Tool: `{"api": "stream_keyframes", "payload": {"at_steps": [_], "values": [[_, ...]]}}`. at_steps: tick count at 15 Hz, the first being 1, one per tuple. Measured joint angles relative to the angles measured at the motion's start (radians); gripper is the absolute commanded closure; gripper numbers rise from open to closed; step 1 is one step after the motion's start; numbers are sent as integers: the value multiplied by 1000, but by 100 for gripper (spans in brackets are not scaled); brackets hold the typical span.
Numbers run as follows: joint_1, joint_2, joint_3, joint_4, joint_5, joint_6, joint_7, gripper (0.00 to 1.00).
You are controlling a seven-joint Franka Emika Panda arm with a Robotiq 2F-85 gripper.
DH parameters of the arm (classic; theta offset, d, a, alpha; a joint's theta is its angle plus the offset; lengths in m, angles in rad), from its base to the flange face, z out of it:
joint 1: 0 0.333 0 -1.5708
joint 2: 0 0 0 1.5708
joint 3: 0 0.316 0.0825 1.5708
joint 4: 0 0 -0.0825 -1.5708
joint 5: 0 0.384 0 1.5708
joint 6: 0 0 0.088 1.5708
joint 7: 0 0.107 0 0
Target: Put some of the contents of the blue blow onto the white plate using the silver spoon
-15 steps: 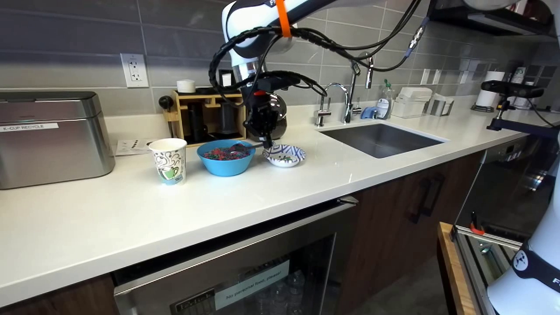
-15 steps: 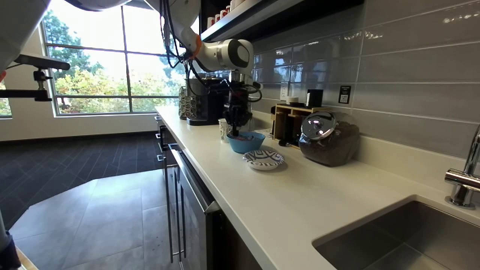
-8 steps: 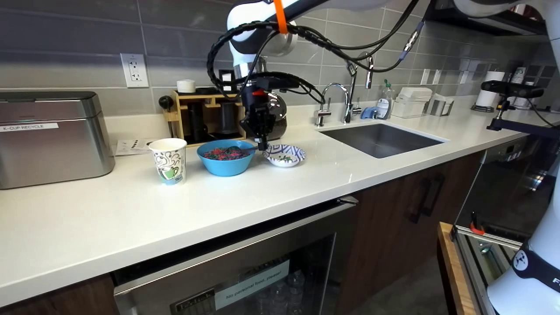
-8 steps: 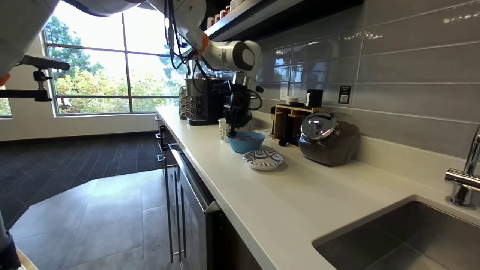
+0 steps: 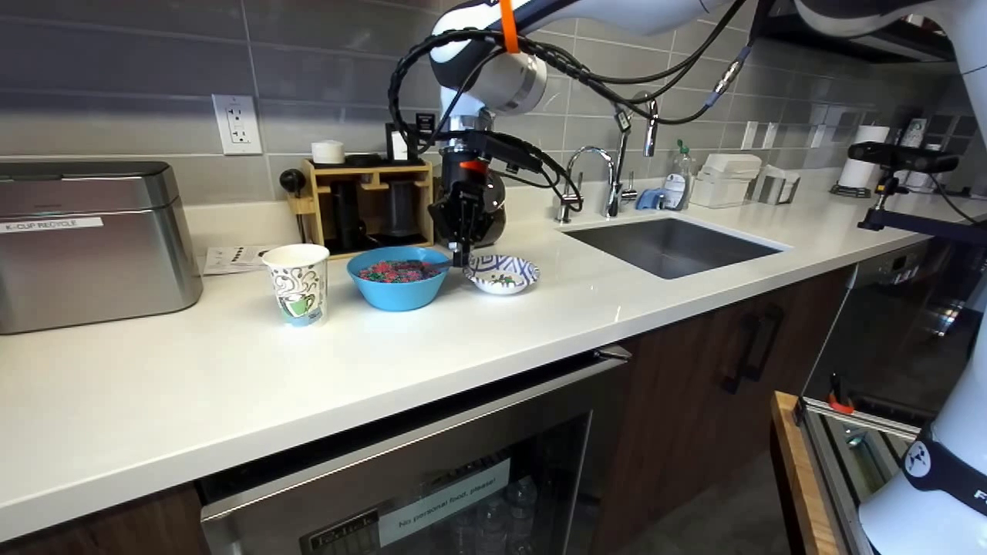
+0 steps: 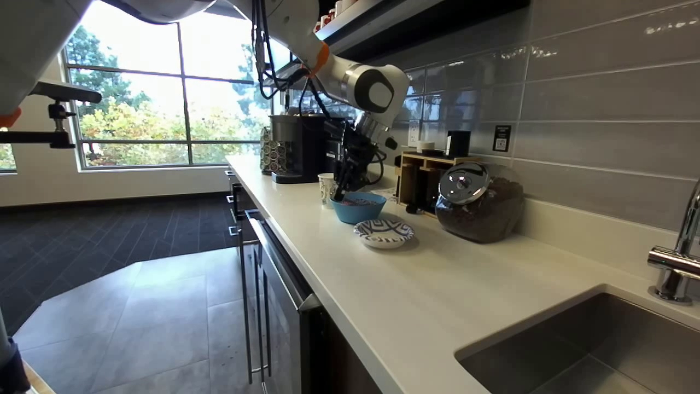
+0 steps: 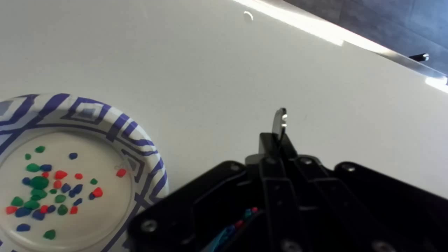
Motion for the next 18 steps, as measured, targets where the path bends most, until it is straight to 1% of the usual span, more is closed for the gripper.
{"api": "stream_keyframes", "payload": {"at_steps": [4, 8, 13, 18], "values": [[-40, 14, 18, -22, 127, 0, -65, 99], [-59, 30, 31, -31, 210, 0, -109, 99], [-93, 32, 31, -62, 312, 3, -164, 99], [-138, 21, 23, -111, 431, 15, -249, 99]]}}
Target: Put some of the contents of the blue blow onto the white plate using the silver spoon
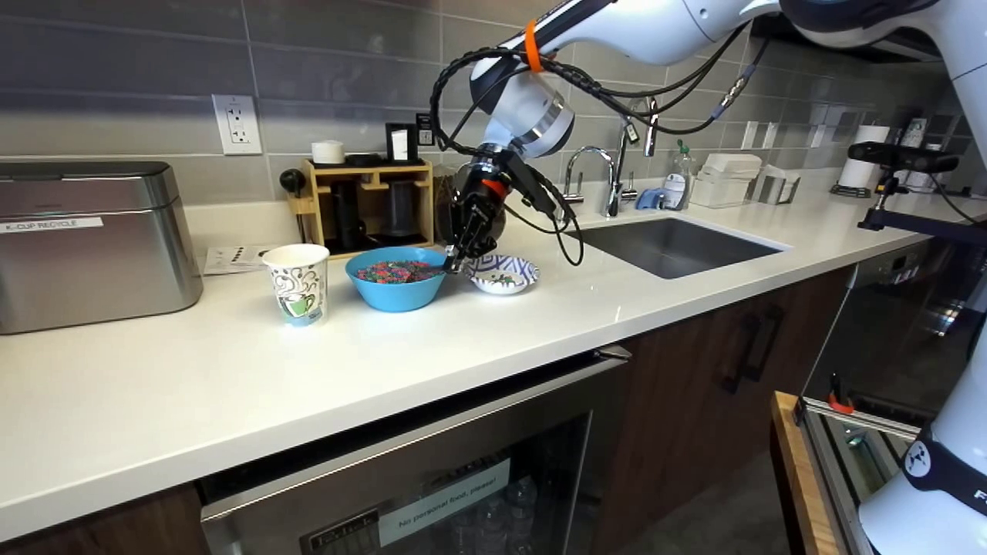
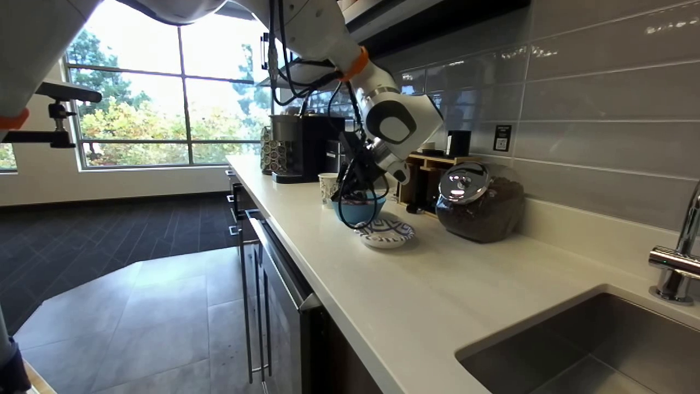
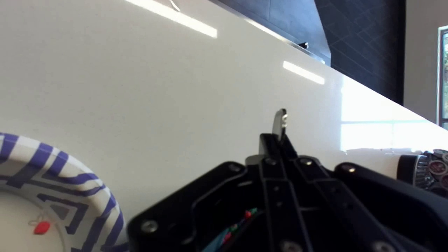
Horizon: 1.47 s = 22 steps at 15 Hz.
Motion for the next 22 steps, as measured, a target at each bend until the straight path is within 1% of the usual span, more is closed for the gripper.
{"api": "stream_keyframes", "payload": {"at_steps": [5, 12, 16, 18, 22], "values": [[-25, -30, -24, -57, 97, 6, -78, 99], [-28, -79, -56, -153, 192, 6, -170, 99], [-33, -111, -66, -212, 272, -4, -228, 99], [-42, -135, -76, -249, 320, -41, -254, 99], [-72, -185, -114, -333, 413, -209, -311, 99]]}}
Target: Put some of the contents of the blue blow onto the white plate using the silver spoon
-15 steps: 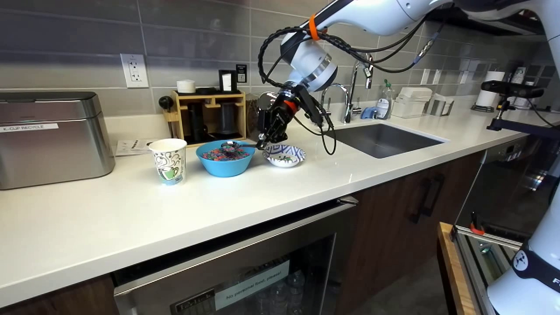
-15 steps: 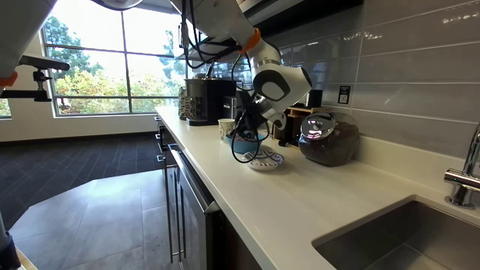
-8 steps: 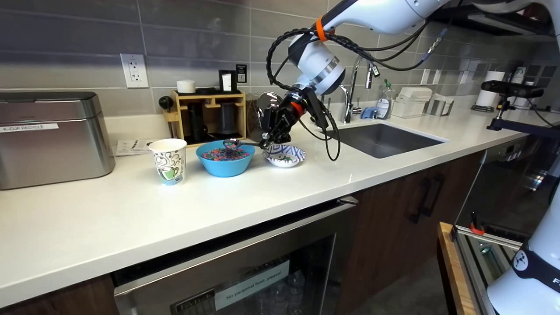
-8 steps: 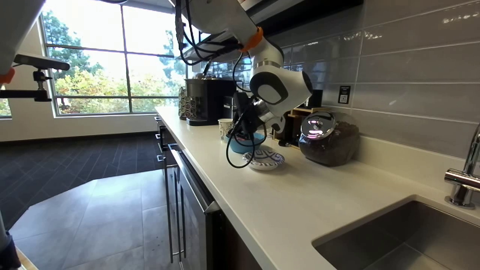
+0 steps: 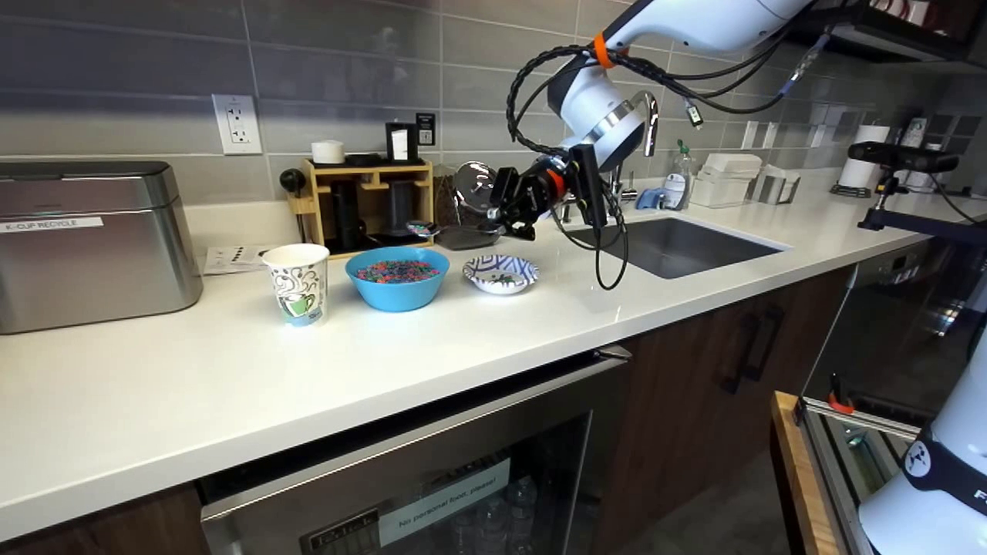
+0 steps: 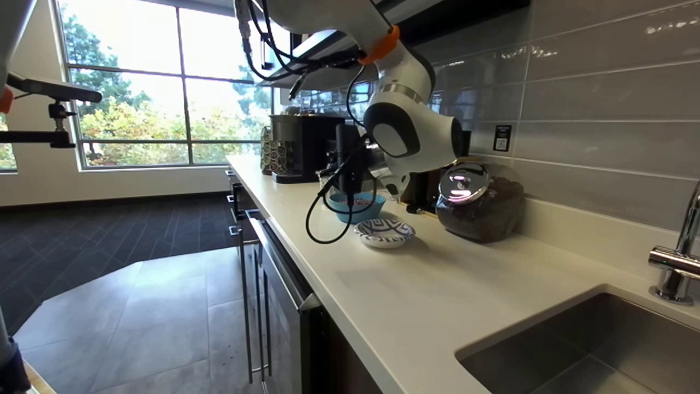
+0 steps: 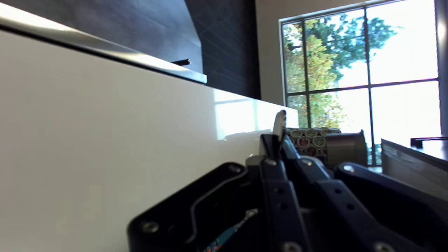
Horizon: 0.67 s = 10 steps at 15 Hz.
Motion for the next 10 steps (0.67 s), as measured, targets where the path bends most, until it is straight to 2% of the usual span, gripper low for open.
{"api": "stream_keyframes", "payload": {"at_steps": [5, 10], "values": [[-25, -31, -71, -106, 66, -185, -81, 99], [-30, -51, -149, -226, 124, -215, -113, 99]]}}
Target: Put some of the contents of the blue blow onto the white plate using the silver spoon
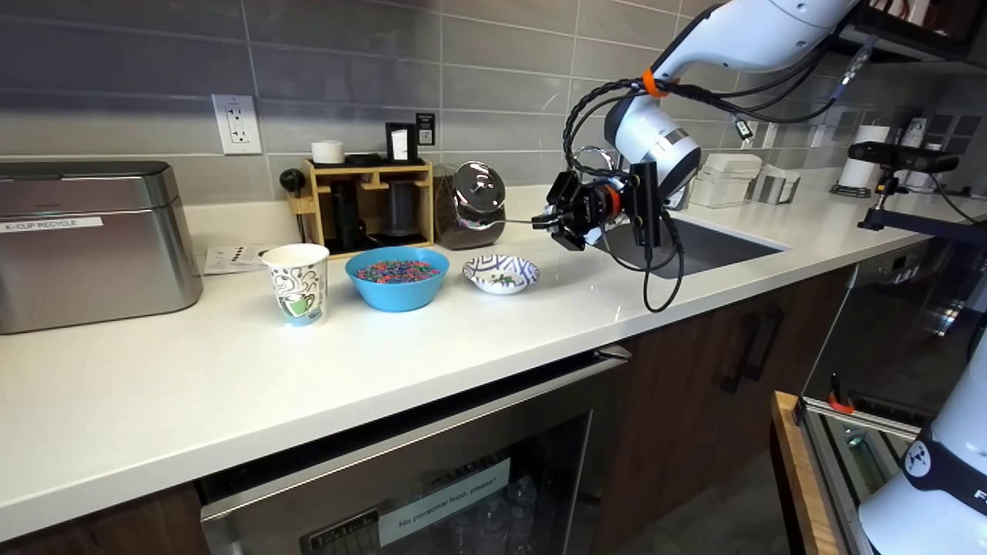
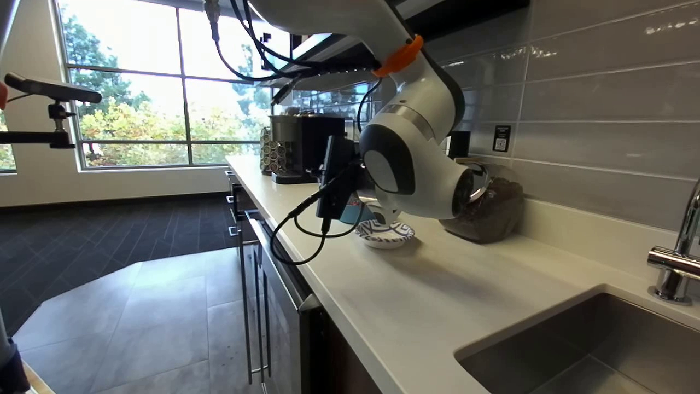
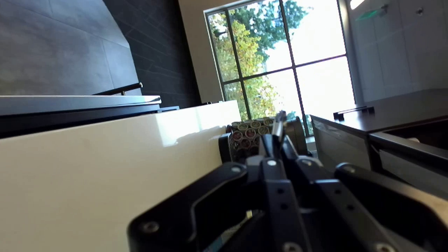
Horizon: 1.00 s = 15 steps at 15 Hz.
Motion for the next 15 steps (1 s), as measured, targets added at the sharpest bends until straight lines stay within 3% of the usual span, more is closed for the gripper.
{"api": "stream_keyframes", "payload": {"at_steps": [6, 15], "values": [[2, -30, -64, -106, 58, 97, 5, 99], [63, -121, -73, -193, 59, 472, 121, 99]]}}
